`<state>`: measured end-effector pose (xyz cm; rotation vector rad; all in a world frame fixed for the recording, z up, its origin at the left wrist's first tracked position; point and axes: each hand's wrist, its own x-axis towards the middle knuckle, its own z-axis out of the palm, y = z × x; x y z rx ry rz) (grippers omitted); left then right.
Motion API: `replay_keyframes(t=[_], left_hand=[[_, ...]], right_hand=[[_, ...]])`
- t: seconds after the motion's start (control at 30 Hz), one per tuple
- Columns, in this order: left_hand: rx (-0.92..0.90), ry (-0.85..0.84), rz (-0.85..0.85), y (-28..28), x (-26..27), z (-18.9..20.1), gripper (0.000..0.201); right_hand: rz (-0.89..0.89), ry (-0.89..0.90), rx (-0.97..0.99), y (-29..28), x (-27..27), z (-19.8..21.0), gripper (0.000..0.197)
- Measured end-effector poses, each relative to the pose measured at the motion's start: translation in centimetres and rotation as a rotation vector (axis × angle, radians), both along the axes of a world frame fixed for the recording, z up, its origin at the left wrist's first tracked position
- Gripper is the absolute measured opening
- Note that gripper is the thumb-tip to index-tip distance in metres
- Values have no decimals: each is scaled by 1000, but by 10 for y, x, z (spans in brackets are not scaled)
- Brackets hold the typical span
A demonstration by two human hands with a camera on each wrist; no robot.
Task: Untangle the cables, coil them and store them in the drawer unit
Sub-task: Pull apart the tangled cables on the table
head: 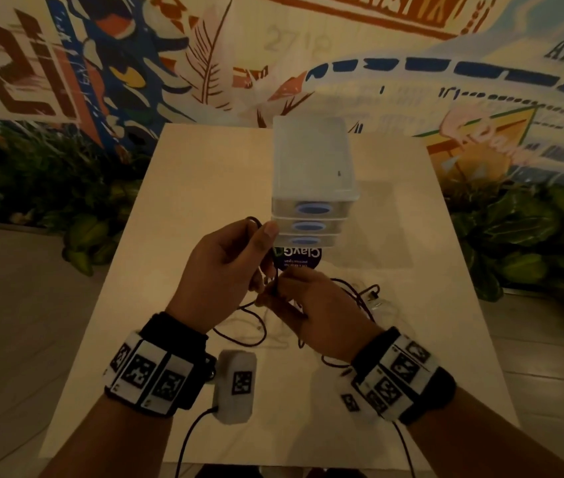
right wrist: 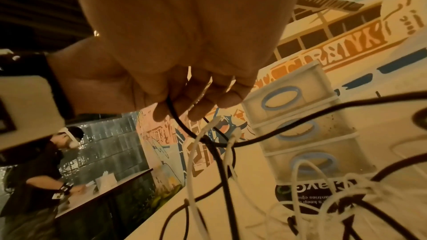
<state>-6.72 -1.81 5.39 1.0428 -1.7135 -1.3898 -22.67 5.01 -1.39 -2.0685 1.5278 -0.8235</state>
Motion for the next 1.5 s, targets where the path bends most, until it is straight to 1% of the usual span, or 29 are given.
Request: replay_keyframes(t=[0.03,0.1,0.13,0.17,0.2,0.27,0.37,0.43,0.47,0.53,0.57,0.6,0.67,0.73,0.8,0.83,0.87,0.93,1.0,1.07,1.13,1.2,1.23,1.33,1.43,1.5], left_hand=[[-1,-17,-21,0,4,-4,44],[-26,-142,-99,1,11,-14,35],[-47,-207,-126,3,13,-20,31],[-72,-234,-122,6,14,-24,26],[-97,-224,-96,8,15,-27,20],[-121,-144,-24,10,15,-28,16],[-124,3,95,9,15,-17,15],[-95,137,204,3,17,-6,14],[-84,189,259,-1,20,-2,15],[-77,239,314,-7,27,1,18],[-63,250,309,-9,30,0,18],[-39,254,284,-10,32,-4,17],[31,210,174,-7,32,-13,25],[69,52,15,0,26,-24,32],[60,-115,-142,11,16,-33,27],[47,-161,-183,16,11,-37,22],[23,-178,-191,19,8,-40,17],[-37,-173,-137,20,5,-45,11],[-35,-111,-43,17,3,-44,11],[2,4,89,11,5,-37,14],[-9,127,229,2,10,-25,16],[-45,217,305,-7,19,-15,14],[-57,242,319,-11,23,-14,13],[-20,288,328,-13,29,-17,13],[48,339,289,-5,23,-23,13],[72,379,261,1,17,-23,11]], right_hand=[[-4,-8,-2,1,0,-1,20],[4,-25,4,3,-1,2,27],[12,-39,20,4,-2,3,25],[28,-57,44,4,-2,4,23],[47,-83,65,4,-2,4,21],[65,-100,87,4,-2,-1,19],[25,29,48,7,-5,-24,24],[15,53,66,11,-12,-39,18],[9,47,94,13,-16,-44,20],[-9,40,162,16,-26,-45,35],[-12,47,172,17,-30,-43,39],[-9,51,162,17,-33,-41,39],[4,63,121,16,-36,-38,33],[14,85,116,13,-35,-35,27],[24,86,111,11,-34,-33,27],[33,95,118,11,-32,-30,28],[41,113,135,11,-30,-29,29],[44,124,150,12,-27,-28,29],[11,95,122,13,-27,-33,26],[-27,108,127,14,-31,-42,33],[-44,146,215,17,-36,-53,51],[-69,180,280,22,-43,-64,70],[-77,185,280,24,-47,-68,70],[-113,190,183,27,-52,-67,49],[-253,227,62,26,-45,-53,33],[-337,259,41,23,-37,-45,35]])
